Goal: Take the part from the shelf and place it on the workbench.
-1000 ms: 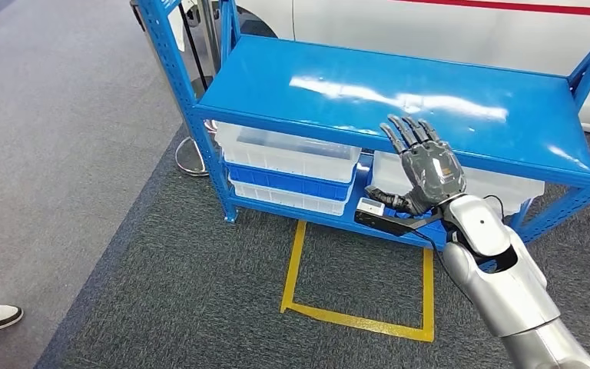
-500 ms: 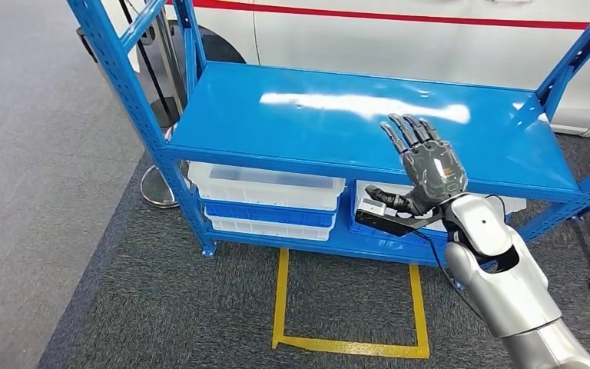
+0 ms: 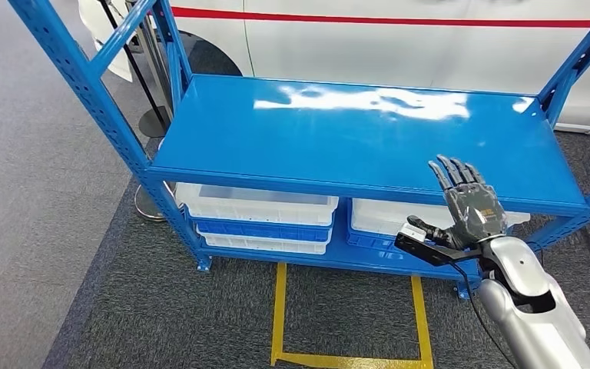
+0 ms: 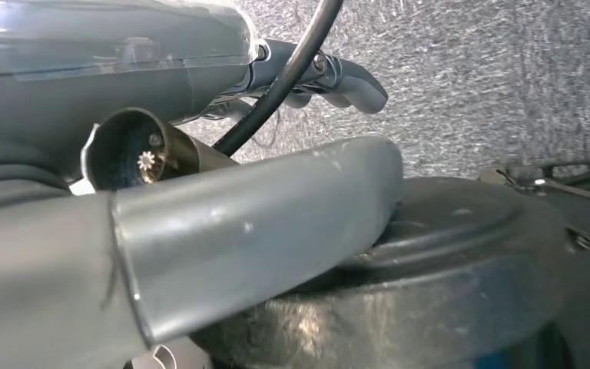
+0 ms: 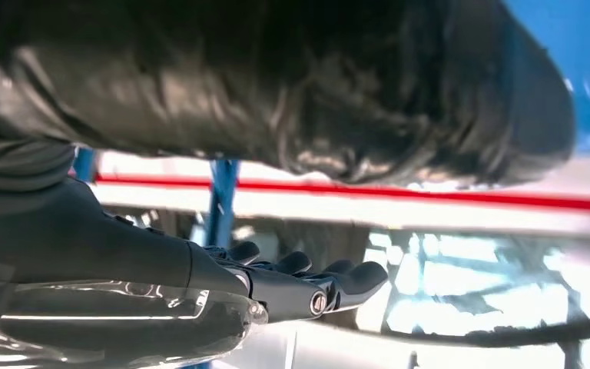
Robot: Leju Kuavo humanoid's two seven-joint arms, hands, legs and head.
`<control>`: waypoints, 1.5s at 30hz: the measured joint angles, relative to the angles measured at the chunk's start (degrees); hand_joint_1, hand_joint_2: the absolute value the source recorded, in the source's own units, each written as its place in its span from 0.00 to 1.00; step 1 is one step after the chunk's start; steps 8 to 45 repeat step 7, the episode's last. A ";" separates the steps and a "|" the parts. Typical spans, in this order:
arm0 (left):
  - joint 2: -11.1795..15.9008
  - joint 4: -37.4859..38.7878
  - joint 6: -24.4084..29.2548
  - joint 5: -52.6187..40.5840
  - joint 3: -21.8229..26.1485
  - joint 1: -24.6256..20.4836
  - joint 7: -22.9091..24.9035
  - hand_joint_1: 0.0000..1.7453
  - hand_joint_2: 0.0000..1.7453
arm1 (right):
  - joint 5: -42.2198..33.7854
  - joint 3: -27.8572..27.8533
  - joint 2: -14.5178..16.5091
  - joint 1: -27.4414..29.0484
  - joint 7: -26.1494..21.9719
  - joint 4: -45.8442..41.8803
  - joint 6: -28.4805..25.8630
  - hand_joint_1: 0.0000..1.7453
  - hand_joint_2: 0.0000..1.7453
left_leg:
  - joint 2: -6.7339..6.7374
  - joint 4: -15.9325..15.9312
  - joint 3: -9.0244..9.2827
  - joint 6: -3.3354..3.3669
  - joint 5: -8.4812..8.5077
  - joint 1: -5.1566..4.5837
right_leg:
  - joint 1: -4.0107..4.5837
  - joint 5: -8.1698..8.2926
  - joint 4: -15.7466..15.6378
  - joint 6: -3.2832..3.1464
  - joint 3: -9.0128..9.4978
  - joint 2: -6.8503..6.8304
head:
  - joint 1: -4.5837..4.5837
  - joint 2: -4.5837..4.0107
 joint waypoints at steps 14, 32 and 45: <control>0.02 0.00 -0.02 0.96 0.00 -0.33 -2.34 0.00 1.00 | -2.01 -13.85 0.93 11.62 -2.00 12.67 -5.44 0.00 1.00 | -0.50 -1.02 0.64 -0.04 -0.77 0.11 | 0.18 -0.71 0.11 -0.31 0.58 -0.66 | 0.00 0.00; 0.02 0.00 -0.02 0.96 0.00 -0.33 -2.34 0.00 1.00 | -2.01 -13.85 0.93 11.62 -2.00 12.67 -5.44 0.00 1.00 | -0.50 -1.02 0.64 -0.04 -0.77 0.11 | 0.18 -0.71 0.11 -0.31 0.58 -0.66 | 0.00 0.00; 0.02 0.00 -0.02 0.96 0.00 -0.33 -2.34 0.00 1.00 | -2.01 -13.85 0.93 11.62 -2.00 12.67 -5.44 0.00 1.00 | -0.50 -1.02 0.64 -0.04 -0.77 0.11 | 0.18 -0.71 0.11 -0.31 0.58 -0.66 | 0.00 0.00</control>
